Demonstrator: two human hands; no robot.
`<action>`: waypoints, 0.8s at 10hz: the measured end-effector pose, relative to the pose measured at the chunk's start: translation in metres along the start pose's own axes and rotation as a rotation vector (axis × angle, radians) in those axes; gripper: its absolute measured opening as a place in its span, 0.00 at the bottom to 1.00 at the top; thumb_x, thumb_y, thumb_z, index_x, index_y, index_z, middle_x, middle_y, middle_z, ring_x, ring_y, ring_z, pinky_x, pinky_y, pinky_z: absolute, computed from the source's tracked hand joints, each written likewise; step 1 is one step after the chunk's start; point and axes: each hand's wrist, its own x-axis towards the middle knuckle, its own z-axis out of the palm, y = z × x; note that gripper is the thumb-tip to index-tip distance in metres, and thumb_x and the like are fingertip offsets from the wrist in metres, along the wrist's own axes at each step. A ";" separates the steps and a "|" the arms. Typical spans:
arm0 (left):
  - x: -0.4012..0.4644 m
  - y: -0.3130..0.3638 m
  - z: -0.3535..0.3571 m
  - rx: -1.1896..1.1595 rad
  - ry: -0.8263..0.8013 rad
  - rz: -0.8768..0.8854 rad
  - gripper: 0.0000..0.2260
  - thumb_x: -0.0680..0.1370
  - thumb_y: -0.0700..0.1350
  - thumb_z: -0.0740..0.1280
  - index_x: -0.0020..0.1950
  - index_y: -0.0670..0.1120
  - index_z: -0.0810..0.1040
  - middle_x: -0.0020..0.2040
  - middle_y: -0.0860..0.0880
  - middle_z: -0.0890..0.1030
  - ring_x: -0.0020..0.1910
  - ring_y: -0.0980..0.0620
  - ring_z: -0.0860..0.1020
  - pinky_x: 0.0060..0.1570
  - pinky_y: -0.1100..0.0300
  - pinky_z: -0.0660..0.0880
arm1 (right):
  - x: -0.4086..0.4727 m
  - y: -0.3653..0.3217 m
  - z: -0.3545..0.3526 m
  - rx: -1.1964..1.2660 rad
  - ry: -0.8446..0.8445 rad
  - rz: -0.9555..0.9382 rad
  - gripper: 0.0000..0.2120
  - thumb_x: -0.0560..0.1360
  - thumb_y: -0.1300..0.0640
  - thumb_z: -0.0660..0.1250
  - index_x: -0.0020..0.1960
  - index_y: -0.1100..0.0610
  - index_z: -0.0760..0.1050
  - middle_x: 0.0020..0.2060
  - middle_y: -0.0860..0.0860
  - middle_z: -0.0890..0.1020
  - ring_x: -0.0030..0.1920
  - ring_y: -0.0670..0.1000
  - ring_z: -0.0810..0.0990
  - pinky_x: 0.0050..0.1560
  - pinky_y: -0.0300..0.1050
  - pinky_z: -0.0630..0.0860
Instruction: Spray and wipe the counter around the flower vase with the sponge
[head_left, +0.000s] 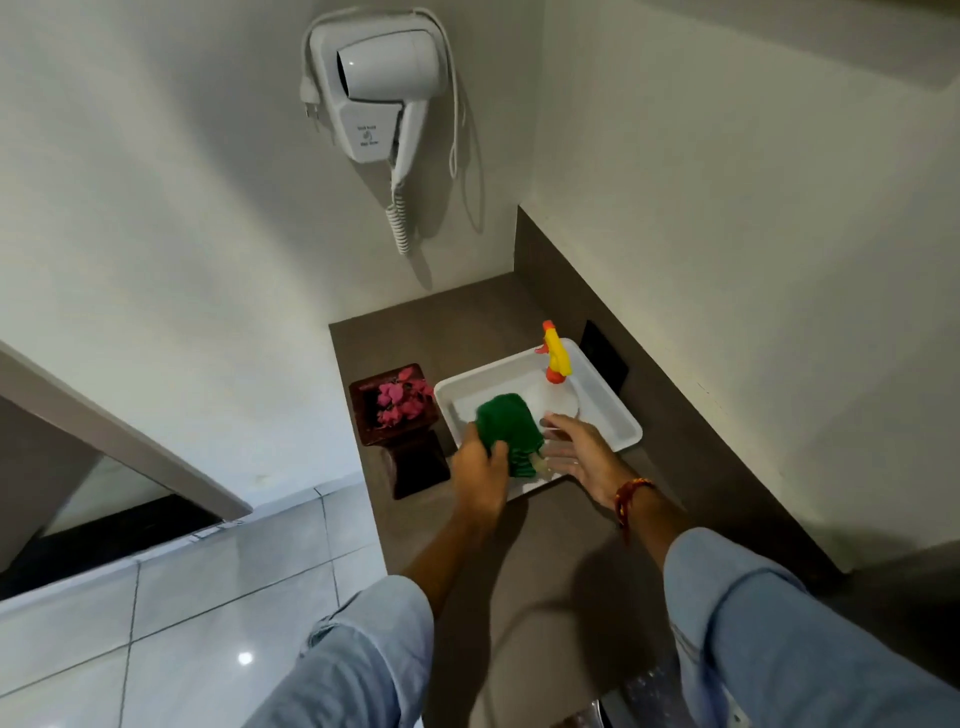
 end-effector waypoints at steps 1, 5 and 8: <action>0.013 -0.008 0.004 -0.333 0.032 -0.295 0.14 0.82 0.36 0.56 0.67 0.42 0.71 0.59 0.42 0.80 0.49 0.53 0.81 0.35 0.68 0.80 | 0.014 0.004 -0.005 0.045 -0.094 0.053 0.20 0.76 0.47 0.68 0.64 0.56 0.77 0.61 0.59 0.82 0.58 0.59 0.82 0.62 0.55 0.77; 0.025 -0.011 0.027 0.763 -0.025 -0.086 0.22 0.80 0.43 0.65 0.71 0.36 0.66 0.65 0.37 0.73 0.60 0.37 0.77 0.53 0.44 0.78 | 0.055 0.004 0.023 -0.652 0.095 -0.211 0.25 0.75 0.71 0.68 0.70 0.59 0.72 0.68 0.60 0.76 0.68 0.61 0.73 0.70 0.55 0.72; 0.011 -0.002 0.001 1.002 -0.112 0.177 0.23 0.78 0.41 0.69 0.71 0.38 0.69 0.65 0.38 0.76 0.64 0.40 0.74 0.57 0.46 0.78 | 0.029 0.009 0.021 -1.109 0.255 -0.408 0.18 0.77 0.63 0.64 0.66 0.59 0.74 0.59 0.61 0.81 0.59 0.62 0.80 0.59 0.57 0.81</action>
